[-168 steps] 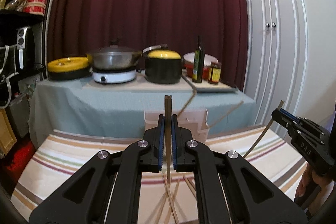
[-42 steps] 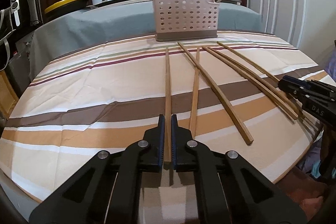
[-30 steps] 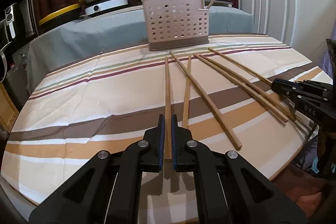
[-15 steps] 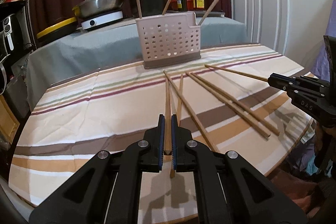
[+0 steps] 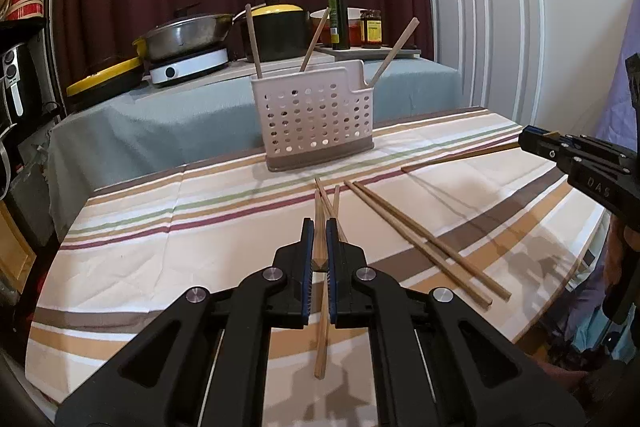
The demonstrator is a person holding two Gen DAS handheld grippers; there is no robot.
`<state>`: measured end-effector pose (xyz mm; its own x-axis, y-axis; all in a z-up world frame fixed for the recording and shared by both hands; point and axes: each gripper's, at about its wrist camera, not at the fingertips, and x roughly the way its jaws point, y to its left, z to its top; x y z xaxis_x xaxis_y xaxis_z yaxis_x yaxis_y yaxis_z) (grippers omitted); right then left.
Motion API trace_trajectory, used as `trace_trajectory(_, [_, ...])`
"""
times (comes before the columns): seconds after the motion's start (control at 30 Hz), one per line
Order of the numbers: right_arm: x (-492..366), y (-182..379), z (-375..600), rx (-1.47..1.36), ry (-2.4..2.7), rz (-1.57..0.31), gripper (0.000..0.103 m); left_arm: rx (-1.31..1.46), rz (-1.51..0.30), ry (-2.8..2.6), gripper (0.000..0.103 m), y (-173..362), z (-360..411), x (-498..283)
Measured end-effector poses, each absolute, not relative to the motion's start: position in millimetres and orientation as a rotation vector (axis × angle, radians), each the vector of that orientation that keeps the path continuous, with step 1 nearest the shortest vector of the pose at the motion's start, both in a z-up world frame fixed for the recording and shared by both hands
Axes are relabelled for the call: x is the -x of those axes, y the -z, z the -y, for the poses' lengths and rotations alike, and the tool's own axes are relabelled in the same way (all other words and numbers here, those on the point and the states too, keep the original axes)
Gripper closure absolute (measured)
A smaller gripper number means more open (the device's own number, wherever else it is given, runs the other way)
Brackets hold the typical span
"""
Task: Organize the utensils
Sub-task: 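Lift both held chopsticks upright and carry them over the white caddy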
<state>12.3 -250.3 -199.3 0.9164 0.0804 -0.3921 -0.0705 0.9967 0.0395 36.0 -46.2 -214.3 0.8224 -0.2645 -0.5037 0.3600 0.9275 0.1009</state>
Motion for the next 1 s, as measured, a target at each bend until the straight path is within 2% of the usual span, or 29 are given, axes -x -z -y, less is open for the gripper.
trace_trajectory(1.0, [-62,151,254,-0.027,-0.097,-0.329,0.097,-0.081,-0.454,0.285,0.097,156,38,-85])
